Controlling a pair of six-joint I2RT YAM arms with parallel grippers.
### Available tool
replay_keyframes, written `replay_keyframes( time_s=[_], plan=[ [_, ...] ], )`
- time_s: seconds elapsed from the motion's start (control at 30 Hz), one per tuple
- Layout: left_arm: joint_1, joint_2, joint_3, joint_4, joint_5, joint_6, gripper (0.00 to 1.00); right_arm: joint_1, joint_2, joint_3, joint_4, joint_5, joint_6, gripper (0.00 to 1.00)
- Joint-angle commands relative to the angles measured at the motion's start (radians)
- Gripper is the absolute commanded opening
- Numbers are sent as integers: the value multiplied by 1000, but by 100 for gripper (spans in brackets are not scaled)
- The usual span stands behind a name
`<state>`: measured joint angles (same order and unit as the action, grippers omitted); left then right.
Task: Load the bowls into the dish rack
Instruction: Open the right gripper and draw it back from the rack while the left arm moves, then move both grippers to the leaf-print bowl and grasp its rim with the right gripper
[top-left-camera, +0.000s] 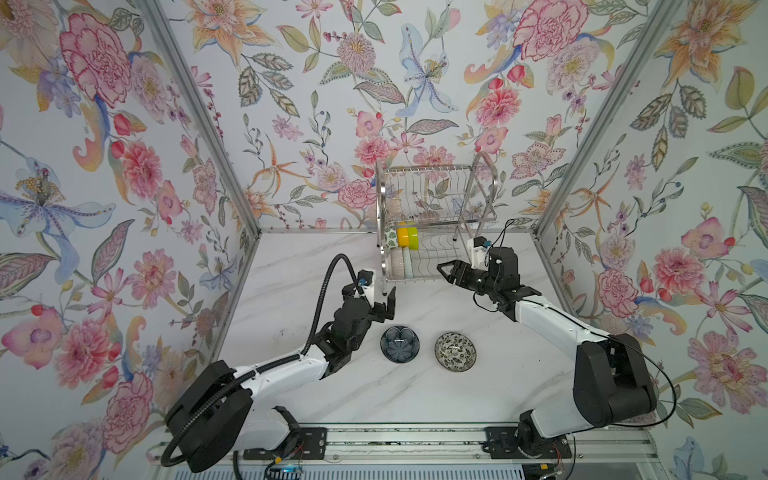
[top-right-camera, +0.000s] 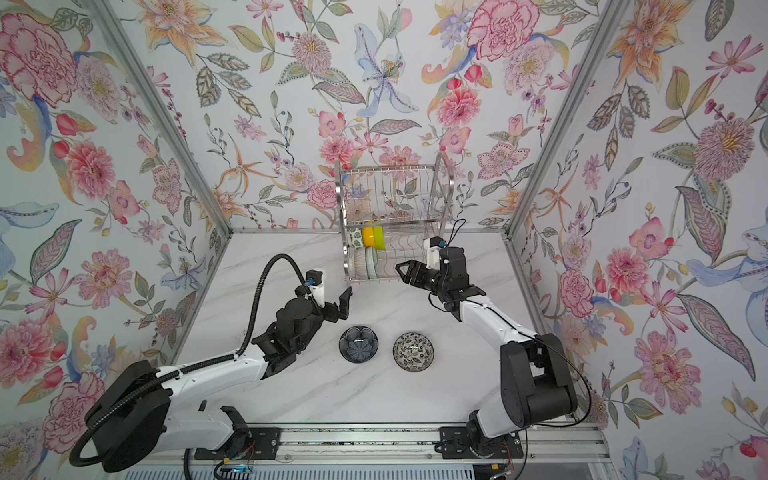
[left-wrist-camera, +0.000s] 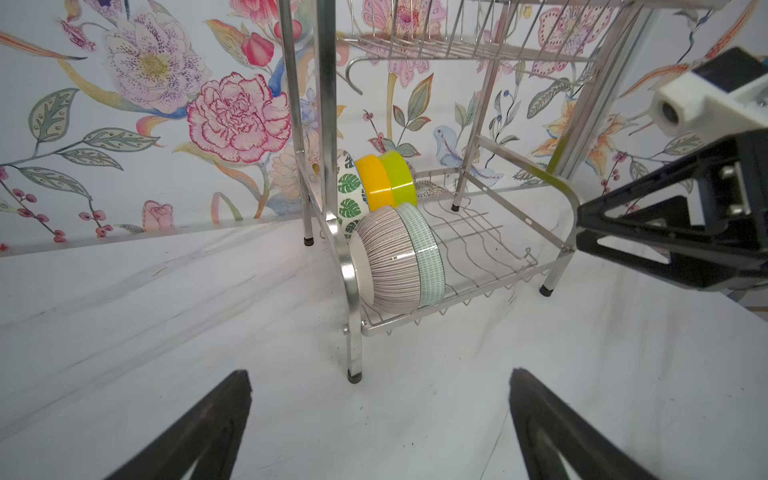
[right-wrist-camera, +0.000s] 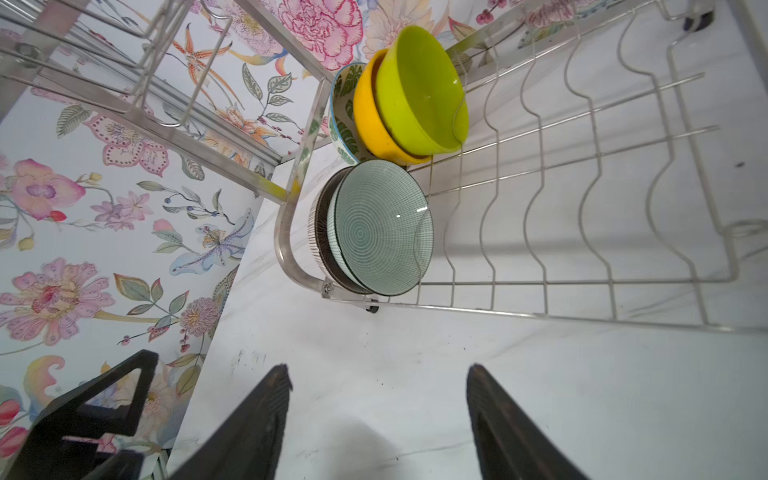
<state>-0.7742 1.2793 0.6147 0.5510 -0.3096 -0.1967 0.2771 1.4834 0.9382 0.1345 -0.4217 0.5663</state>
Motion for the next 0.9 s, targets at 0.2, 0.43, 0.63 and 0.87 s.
replay_keyframes(
  time_s=[0.2,0.43,0.63,0.87],
  plan=[
    [-71,-56,-26,-45,65,-205,99,11,-195,-35,-313,259,-90,98],
    [-151,10,20,-14,89,-243,99,20,-339,-82,-527,450,-86,98],
    [-248,131,81,32,87,-249,99,58,-400,-155,-681,419,-37,99],
    [-296,199,105,81,88,-284,99,168,-479,-288,-732,438,46,95]
  ],
)
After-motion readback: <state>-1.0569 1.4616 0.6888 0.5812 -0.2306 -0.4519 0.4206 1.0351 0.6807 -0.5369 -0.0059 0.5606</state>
